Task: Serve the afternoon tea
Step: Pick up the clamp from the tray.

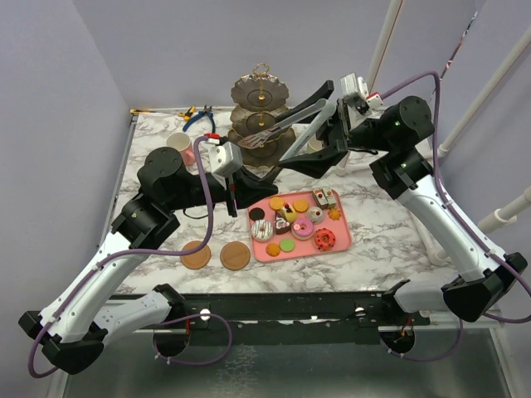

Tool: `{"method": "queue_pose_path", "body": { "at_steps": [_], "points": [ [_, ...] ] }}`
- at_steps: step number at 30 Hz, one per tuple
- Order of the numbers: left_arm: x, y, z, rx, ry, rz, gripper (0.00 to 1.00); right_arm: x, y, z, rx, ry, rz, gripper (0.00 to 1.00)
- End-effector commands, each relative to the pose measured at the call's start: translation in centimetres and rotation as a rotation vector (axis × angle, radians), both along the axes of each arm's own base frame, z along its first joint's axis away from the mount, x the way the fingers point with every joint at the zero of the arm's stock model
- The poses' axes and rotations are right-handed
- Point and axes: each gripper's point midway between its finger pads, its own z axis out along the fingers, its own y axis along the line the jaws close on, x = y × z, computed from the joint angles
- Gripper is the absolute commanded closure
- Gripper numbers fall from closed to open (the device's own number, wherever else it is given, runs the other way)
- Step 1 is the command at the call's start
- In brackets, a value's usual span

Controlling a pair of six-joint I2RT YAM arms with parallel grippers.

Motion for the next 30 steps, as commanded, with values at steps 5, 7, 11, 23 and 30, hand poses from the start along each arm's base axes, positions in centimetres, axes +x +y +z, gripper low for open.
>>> {"method": "queue_pose_path", "body": {
  "at_steps": [5,7,11,23,30],
  "points": [
    [-0.8,0.2,2.8,-0.052,-0.072,-0.034,1.0,-0.2,0.2,-1.3,-0.043,0.02,0.026,0.14],
    [-0.9,0.1,2.7,-0.051,-0.072,-0.039,1.0,-0.5,0.4,-1.1,-0.05,0.033,0.058,0.15],
    [-1.0,0.1,2.5,-0.046,-0.074,-0.044,1.0,-1.5,0.5,-1.1,-0.076,0.061,0.138,0.16],
    [-1.2,0.2,2.4,-0.038,-0.086,-0.05,1.0,-2.1,0.3,-1.0,-0.077,0.08,0.177,0.23],
    [-0.3,0.6,2.1,-0.004,-0.133,-0.005,0.55,-1.8,0.1,-0.7,-0.053,0.079,0.122,0.32]
  ]
}}
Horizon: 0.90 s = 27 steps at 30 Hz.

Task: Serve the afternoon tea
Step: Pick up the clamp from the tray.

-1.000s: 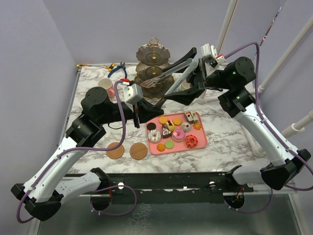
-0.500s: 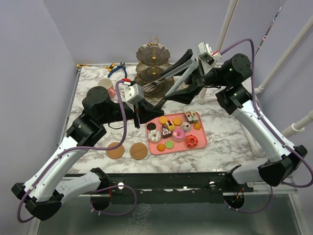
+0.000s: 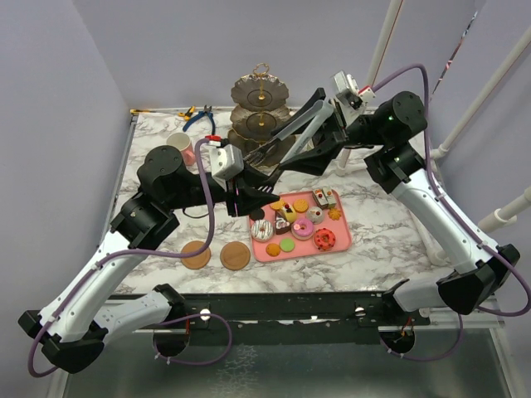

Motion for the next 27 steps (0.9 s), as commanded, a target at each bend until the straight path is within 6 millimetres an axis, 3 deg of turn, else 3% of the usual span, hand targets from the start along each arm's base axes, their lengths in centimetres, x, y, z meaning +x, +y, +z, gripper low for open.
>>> {"method": "queue_pose_path", "body": {
  "at_steps": [1,6,10,15,19,27],
  "points": [
    [-0.2,0.7,2.3,-0.02,-0.116,0.015,0.5,-0.6,-0.4,0.4,0.006,0.007,-0.02,0.33],
    [0.2,1.1,3.0,-0.024,-0.129,0.058,0.33,-0.4,-0.6,0.2,0.009,0.001,-0.055,0.34],
    [1.1,2.1,4.1,-0.023,-0.159,0.141,0.03,0.6,-1.0,-0.1,0.011,-0.023,-0.155,0.34],
    [3.9,4.1,4.6,-0.003,-0.139,0.351,0.01,3.0,-1.9,-2.2,-0.001,-0.032,-0.343,0.34],
    [6.6,5.5,2.1,0.08,-0.05,0.518,0.01,4.9,-2.8,-5.0,-0.019,-0.029,-0.484,0.35],
    [12.0,6.8,-6.0,0.302,0.159,0.66,0.01,7.1,-3.0,-11.6,-0.108,-0.014,-0.71,0.38]
  ]
}}
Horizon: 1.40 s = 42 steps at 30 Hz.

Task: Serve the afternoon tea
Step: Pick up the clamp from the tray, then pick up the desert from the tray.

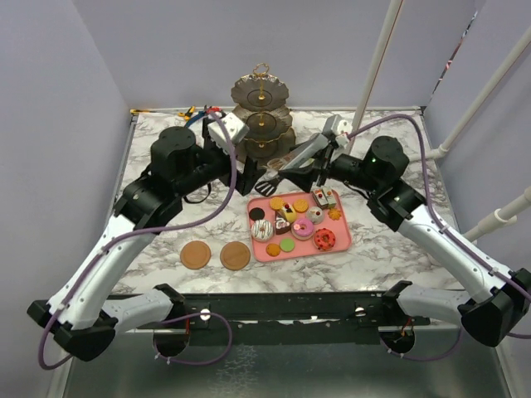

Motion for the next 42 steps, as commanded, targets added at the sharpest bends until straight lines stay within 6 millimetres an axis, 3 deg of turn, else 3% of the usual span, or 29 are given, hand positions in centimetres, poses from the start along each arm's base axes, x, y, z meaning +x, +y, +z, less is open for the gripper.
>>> {"method": "queue_pose_path", "body": {
  "at_steps": [1,5,10,17,23,26,32,42],
  "points": [
    [3.7,2.2,-5.8,0.094,0.203,0.154,0.01,1.4,-0.3,-2.8,-0.054,-0.043,-0.196,0.39],
    [6.7,3.7,-8.7,0.112,0.313,0.227,0.01,0.9,0.1,-6.2,-0.077,-0.008,-0.25,0.39],
    [8.7,4.6,-10.7,0.149,0.364,0.293,0.01,1.4,-1.8,-9.3,-0.045,0.032,-0.375,0.41],
    [9.2,5.5,-12.7,0.191,0.393,0.345,0.01,0.7,-3.5,-14.3,-0.108,0.102,-0.448,0.4],
    [8.9,6.0,-13.4,0.204,0.399,0.358,0.01,-0.5,-4.2,-15.6,-0.114,0.135,-0.454,0.4],
    [8.9,6.2,-13.3,0.208,0.395,0.369,0.01,-1.4,-3.1,-15.4,-0.107,0.143,-0.41,0.4],
    [9.0,6.7,-13.3,0.212,0.395,0.395,0.01,-2.6,1.2,-16.2,-0.127,0.139,-0.317,0.39],
    [9.4,7.9,-12.8,0.22,0.386,0.449,0.01,-0.7,4.9,-16.5,-0.14,0.081,-0.289,0.39]
  ]
}}
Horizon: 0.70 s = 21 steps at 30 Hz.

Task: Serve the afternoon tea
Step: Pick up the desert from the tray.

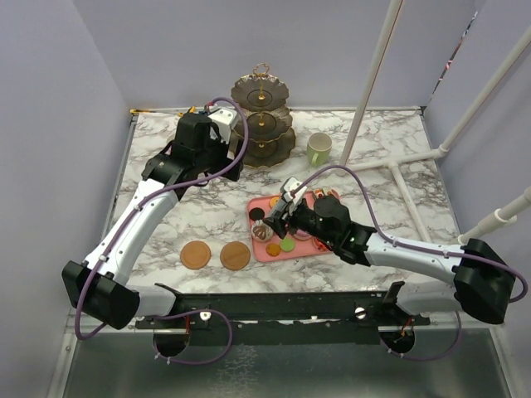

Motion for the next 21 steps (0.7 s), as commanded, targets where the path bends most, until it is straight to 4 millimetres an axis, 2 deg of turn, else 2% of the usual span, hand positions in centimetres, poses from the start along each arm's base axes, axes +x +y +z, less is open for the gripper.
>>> {"method": "queue_pose_path", "body": {
  "at_steps": [1,7,21],
  "points": [
    [-0.2,1.3,1.0,0.005,-0.015,0.05,0.01,1.3,1.8,4.0,0.087,-0.103,0.007,0.38],
    [0.0,1.5,1.6,-0.007,-0.024,0.055,0.01,1.4,2.6,3.0,0.075,-0.098,0.024,0.36],
    [0.3,1.7,2.7,-0.025,-0.044,0.054,0.01,1.6,2.7,0.6,0.043,-0.093,0.029,0.35]
  ]
}}
